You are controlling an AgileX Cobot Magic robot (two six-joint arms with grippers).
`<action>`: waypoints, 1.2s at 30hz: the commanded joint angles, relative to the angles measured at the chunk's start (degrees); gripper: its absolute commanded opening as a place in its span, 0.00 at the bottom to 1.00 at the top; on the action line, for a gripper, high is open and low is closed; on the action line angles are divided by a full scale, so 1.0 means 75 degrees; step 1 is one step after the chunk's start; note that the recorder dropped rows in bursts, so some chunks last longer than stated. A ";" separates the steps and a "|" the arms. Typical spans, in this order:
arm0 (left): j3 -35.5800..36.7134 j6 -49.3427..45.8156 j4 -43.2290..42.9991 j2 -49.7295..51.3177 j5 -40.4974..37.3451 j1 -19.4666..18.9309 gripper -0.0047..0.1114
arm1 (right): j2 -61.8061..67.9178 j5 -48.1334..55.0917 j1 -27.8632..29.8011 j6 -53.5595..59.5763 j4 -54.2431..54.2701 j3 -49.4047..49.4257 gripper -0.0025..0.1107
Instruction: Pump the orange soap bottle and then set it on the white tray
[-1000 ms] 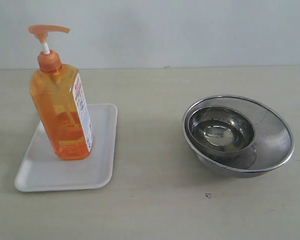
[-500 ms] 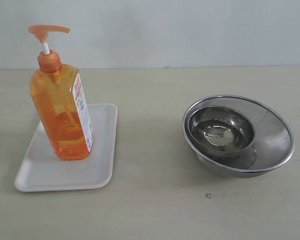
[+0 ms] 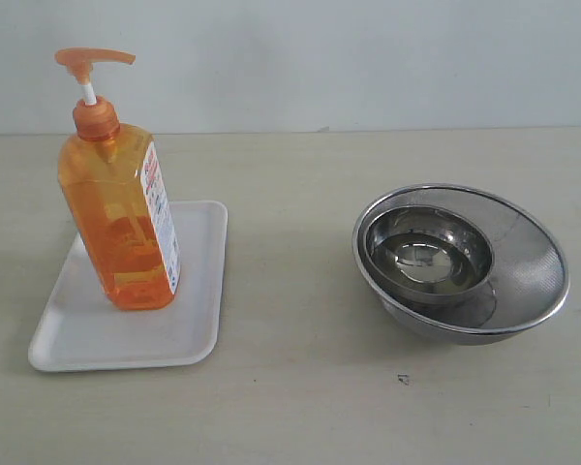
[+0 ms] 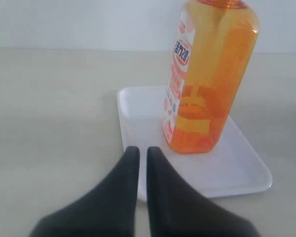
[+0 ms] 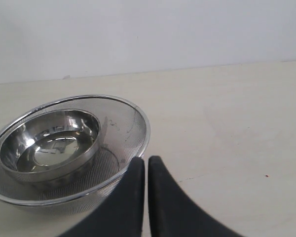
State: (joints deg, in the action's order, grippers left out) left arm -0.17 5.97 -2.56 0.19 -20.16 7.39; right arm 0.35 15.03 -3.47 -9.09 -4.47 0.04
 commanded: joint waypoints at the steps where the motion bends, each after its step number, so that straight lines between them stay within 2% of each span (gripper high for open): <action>1: 0.0022 0.0012 -0.0029 -0.0025 -0.0026 -0.0010 0.08 | -0.0047 -0.0024 0.0038 0.0001 -0.0057 -0.0006 0.02; 36: 0.0022 0.0012 -0.0029 -0.0025 -0.0026 -0.0010 0.08 | -0.0047 -0.0128 0.0038 0.0000 -0.0057 -0.0006 0.02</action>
